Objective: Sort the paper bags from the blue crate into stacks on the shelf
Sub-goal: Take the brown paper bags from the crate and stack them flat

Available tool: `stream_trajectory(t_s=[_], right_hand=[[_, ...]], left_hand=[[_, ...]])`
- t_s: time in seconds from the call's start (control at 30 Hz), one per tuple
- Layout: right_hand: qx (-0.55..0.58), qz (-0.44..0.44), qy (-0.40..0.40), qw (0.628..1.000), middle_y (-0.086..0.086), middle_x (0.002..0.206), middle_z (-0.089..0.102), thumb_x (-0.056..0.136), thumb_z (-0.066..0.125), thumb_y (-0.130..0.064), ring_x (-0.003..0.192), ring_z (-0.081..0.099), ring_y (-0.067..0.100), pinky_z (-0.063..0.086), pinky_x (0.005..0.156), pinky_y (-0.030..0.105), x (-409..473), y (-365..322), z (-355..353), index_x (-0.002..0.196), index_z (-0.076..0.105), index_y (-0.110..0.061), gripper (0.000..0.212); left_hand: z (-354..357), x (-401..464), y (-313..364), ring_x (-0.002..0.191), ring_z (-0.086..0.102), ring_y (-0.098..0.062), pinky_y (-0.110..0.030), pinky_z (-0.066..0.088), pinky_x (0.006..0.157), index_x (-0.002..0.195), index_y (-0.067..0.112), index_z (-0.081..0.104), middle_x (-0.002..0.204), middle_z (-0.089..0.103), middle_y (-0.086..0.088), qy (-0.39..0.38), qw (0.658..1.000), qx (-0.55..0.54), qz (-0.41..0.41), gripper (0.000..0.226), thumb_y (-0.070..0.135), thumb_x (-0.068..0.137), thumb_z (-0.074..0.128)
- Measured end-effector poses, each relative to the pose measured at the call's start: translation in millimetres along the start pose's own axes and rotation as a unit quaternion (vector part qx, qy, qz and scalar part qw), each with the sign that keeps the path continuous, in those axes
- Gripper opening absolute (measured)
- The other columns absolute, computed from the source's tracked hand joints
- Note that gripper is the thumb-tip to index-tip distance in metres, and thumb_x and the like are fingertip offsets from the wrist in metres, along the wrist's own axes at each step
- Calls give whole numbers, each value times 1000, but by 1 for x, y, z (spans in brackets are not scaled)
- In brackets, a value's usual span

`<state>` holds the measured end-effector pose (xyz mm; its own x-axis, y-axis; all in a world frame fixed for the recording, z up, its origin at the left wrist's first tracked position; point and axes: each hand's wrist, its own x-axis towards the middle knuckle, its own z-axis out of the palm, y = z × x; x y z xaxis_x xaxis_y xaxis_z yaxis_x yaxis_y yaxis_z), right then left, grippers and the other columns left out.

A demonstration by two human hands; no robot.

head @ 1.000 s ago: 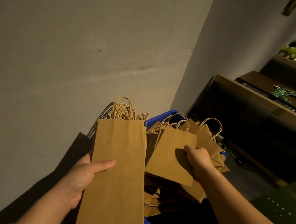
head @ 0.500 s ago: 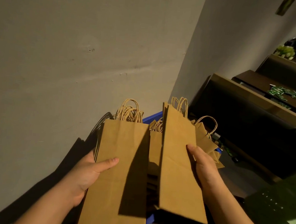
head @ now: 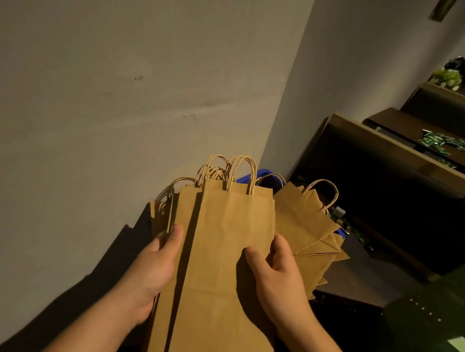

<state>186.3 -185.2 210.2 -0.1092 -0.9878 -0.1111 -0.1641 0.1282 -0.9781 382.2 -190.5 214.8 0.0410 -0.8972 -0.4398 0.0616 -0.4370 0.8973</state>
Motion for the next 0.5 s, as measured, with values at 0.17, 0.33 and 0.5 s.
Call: stream_trajectory(t_s=[0.17,0.33,0.5], right_hand=[[-121,-42,-18,992,-22,121,48,101,61,-37,122,44,0,37,115,31,-4,4,9,140,41,-50,46],[-67,29,-42,996,-20,146,45,89,61,-61,137,42,2,32,122,39,-5,7,15,153,31,-51,72],[-75,18,-48,996,-34,121,38,105,54,-32,118,38,-8,26,107,19,-8,8,21,153,23,-48,59]], left_hand=[[4,-5,-5,100,71,-21,-42,56,85,142,30,52,107,76,0,-9,999,-32,-10,79,61,72,71],[1,-5,-9,92,77,-18,-34,58,72,132,27,59,103,79,0,-45,998,-34,-11,60,34,76,78],[1,-4,-14,100,72,-35,-46,57,78,123,19,66,104,77,-14,-46,992,-100,-66,65,37,65,90]])
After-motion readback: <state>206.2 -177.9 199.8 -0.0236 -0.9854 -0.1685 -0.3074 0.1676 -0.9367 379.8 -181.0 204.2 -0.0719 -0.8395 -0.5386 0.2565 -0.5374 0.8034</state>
